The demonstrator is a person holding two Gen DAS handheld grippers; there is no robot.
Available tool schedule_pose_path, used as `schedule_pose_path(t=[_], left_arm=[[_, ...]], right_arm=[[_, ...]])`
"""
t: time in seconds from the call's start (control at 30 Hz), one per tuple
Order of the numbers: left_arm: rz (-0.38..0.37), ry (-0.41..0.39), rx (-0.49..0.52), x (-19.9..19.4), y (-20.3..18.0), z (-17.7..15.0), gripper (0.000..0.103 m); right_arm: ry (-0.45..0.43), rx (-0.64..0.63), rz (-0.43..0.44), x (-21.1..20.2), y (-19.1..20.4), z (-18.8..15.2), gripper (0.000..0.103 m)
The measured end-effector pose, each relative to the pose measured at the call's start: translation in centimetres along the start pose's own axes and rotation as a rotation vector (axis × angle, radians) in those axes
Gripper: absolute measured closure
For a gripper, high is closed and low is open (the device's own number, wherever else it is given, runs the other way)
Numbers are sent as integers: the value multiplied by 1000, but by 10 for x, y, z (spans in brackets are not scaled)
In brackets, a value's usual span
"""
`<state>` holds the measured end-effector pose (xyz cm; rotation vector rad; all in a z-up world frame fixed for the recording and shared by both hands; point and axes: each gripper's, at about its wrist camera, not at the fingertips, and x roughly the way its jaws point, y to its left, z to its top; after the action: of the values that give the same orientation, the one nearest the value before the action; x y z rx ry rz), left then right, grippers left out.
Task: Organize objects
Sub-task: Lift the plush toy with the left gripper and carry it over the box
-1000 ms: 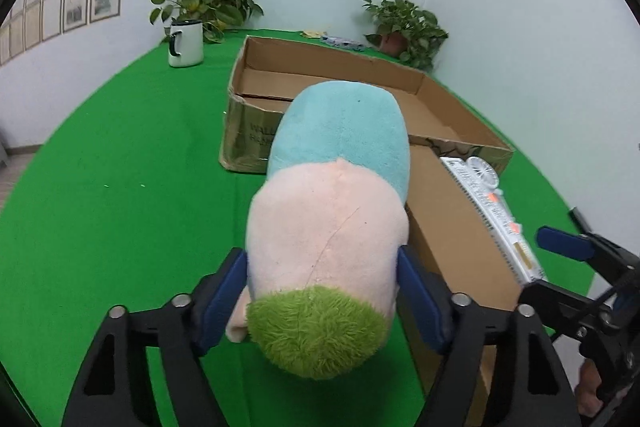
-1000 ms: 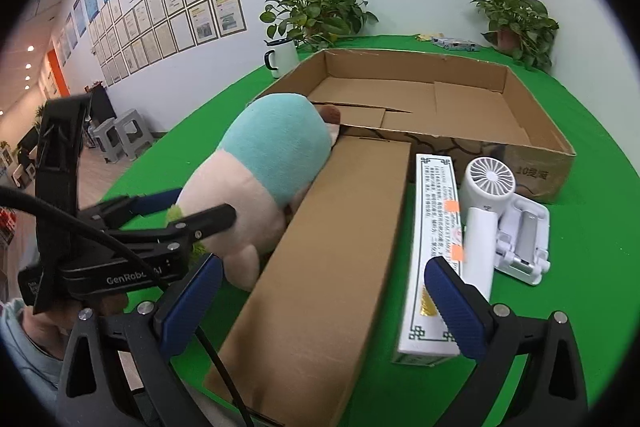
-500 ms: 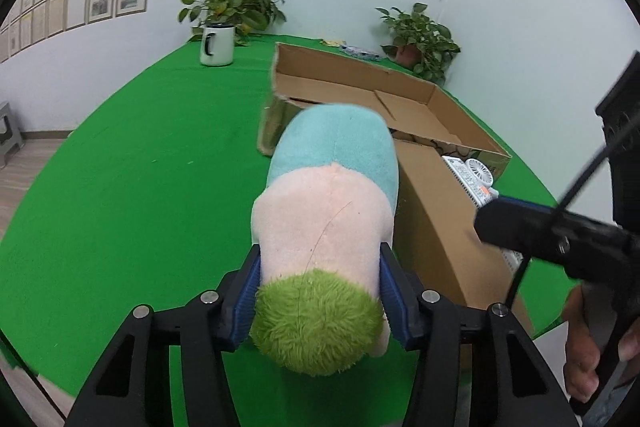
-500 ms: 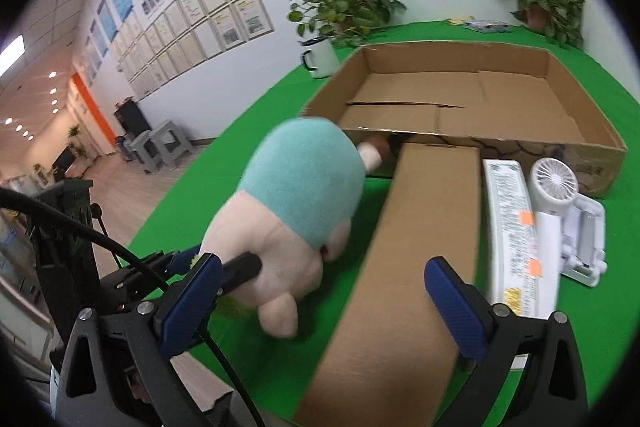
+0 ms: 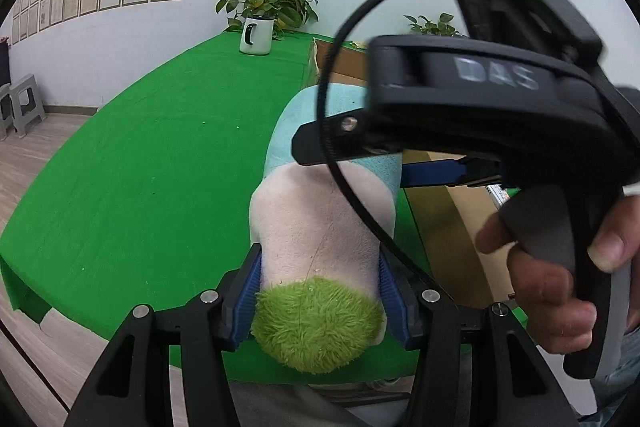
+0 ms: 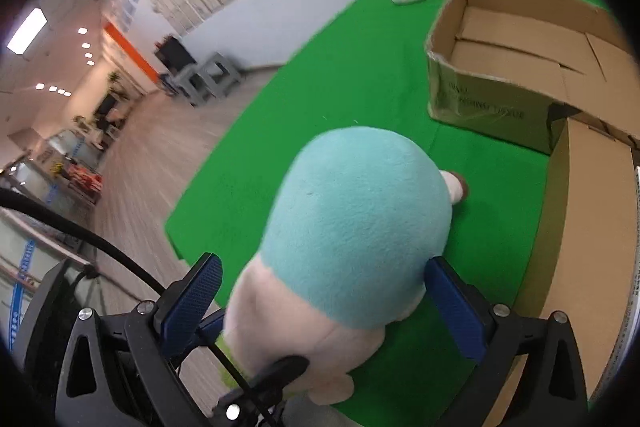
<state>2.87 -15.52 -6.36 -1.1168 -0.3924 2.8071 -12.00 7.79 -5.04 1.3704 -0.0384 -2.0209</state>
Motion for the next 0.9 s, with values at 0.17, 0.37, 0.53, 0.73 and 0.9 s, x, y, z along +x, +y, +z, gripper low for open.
schedule_pose_path(t=[0.17,0.37,0.53,0.73,0.9], left_arm=[[40,-9,60,3,-13,3,52],[55,1,81,9,-19,13,52],[77,-6,102,8,-21,20,52],[118,-25,131,14,-35,20,53],[122,-88,166,13,-55,29,53]], right_arm=[[58,26,-91,12,0,6,3],[62,22,-122,21,-4,6,6],[40,-2,-129,17,-1,1,14],[-9,-56,-137,13,5,1,24],[-79,-108,-143,-8,13,4,29]])
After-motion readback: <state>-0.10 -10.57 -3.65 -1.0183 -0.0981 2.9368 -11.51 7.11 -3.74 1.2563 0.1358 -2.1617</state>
